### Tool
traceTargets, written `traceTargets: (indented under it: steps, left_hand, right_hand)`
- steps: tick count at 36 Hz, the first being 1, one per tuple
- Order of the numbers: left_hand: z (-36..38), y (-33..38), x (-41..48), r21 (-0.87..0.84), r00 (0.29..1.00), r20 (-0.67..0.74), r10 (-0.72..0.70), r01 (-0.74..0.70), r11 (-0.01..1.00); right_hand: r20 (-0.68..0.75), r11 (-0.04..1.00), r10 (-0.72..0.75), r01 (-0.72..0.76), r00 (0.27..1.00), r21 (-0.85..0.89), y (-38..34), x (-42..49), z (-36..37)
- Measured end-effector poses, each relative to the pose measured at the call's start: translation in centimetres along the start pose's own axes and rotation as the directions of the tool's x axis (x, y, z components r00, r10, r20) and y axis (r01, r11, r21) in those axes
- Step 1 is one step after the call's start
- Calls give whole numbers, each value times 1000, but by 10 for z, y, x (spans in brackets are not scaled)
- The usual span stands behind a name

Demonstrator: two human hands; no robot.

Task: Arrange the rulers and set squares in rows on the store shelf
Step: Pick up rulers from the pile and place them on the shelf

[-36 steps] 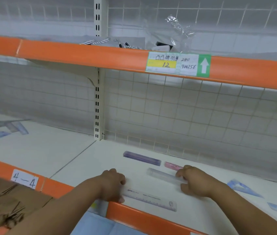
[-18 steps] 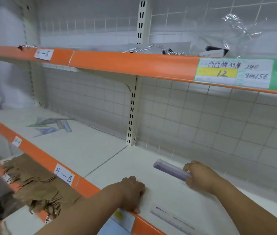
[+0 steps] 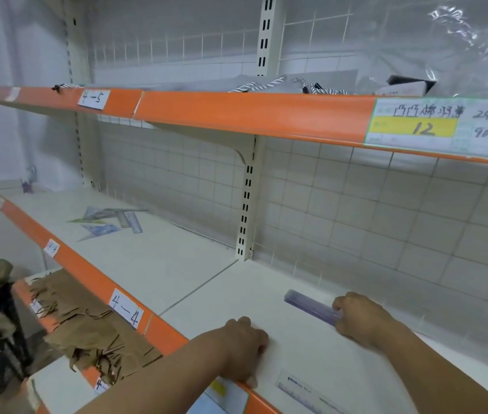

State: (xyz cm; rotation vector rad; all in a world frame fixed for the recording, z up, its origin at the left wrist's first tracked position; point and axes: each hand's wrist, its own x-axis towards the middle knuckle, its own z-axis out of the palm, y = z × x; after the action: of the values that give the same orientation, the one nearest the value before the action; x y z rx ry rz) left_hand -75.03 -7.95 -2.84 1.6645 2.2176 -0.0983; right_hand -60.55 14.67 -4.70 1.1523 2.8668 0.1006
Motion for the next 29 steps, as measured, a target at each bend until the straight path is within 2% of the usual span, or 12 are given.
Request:
traceTargets:
  steps: [18,25,29]
  left_hand:
    - [0,0,-2,-20,1000,7,6,-6,1000]
    - [0,-1,0,-1,1000,15,0,0,1000]
    - [1,0,1,25,1000,16,-6,5,1000]
  right_hand:
    - [67,999,5,-8,998,47,-9,-5,-1]
    - [41,998,6,-8,999,65,-11,-14,-6]
    - [-28,995,-4,7,1000,100,-16,-26,-13]
